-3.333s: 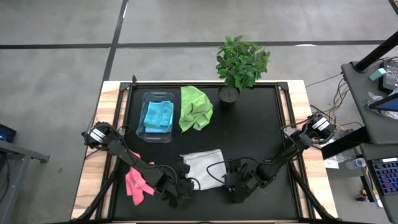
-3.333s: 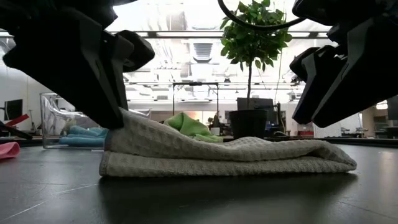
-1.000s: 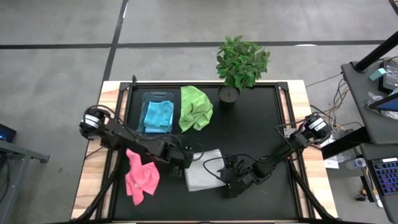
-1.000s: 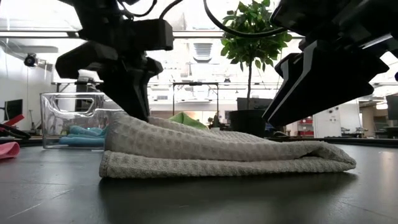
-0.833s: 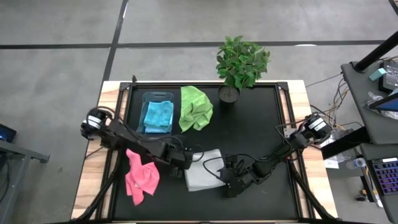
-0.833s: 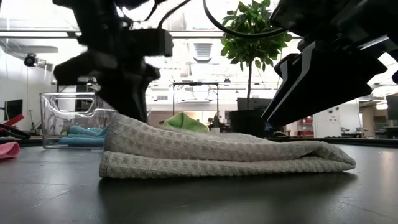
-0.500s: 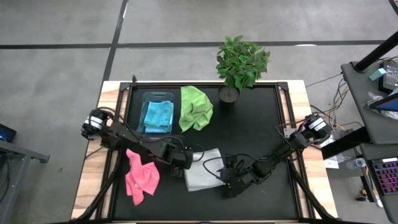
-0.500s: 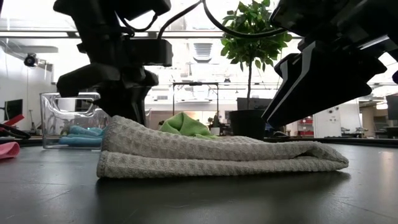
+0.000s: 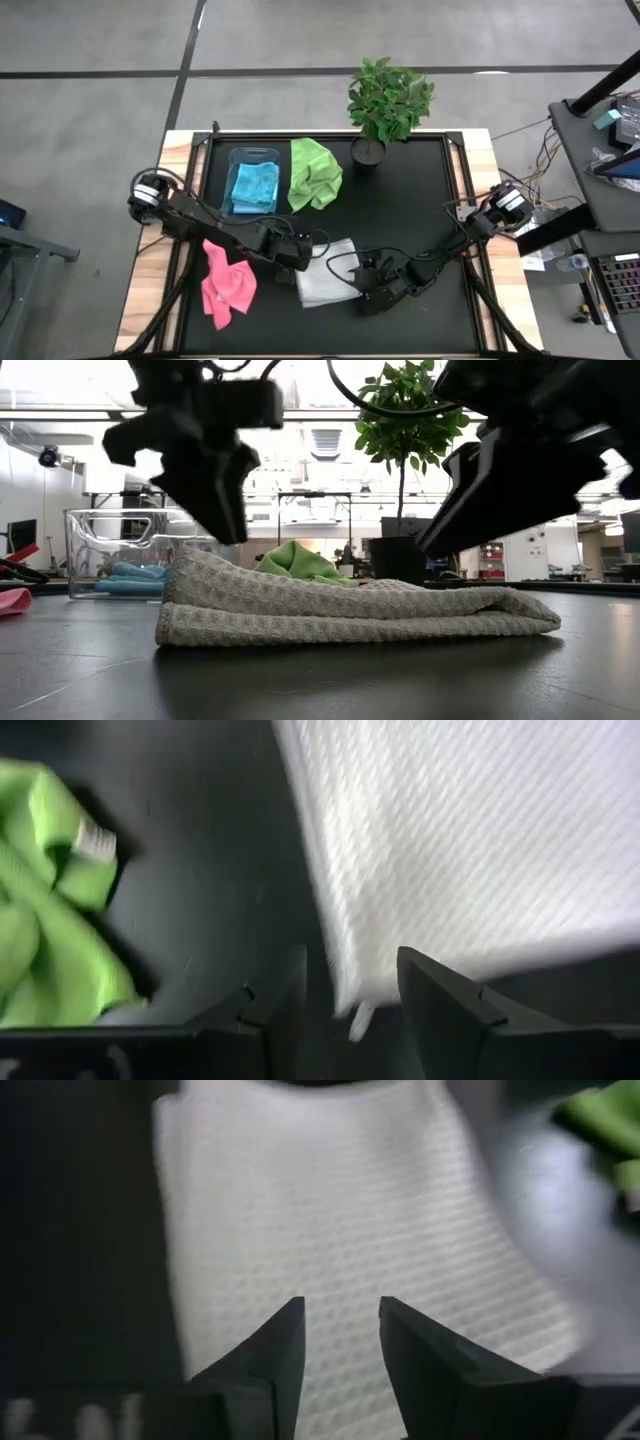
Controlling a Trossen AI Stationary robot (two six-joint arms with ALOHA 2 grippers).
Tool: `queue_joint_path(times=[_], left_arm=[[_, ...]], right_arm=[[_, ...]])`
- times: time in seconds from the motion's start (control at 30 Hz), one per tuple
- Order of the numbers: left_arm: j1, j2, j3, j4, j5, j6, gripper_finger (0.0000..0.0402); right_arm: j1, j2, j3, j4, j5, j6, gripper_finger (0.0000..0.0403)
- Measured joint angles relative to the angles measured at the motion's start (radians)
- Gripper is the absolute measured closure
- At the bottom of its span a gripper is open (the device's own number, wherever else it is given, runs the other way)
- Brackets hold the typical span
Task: Fold microfiber towels
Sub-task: Fold the white microfiber towel
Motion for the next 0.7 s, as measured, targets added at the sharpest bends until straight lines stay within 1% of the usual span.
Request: queue_joint_path(times=[0.1,0.2,0.37,0.47,0.53,0.7], left_arm=[[-0.009,0.005,-0.011,0.123,-0.001,0.000,0.0259],[-0.008,0.038,-0.032,0.223,-0.013,0.002,0.0259],[-0.007,0.096,-0.049,0.241,-0.104,0.000,0.0259],[-0.006,0.115,-0.051,0.247,-0.114,-0.008,0.0259],[-0.006,0.123,-0.053,0.248,-0.118,-0.015,0.0259],[-0.006,0.125,-0.071,0.244,-0.124,-0.026,0.0259]], right_arm=[[0.000,0.013,-0.002,0.044,0.083,-0.010,0.0298],[-0.004,0.040,-0.008,0.138,0.136,-0.040,0.0317],[-0.036,0.109,-0.009,0.283,0.246,-0.089,0.0356],[-0.077,0.150,-0.009,0.316,0.267,-0.092,0.0377],[-0.105,0.174,-0.010,0.324,0.282,-0.060,0.0389],[-0.147,0.194,-0.010,0.309,0.269,0.005,0.0394]])
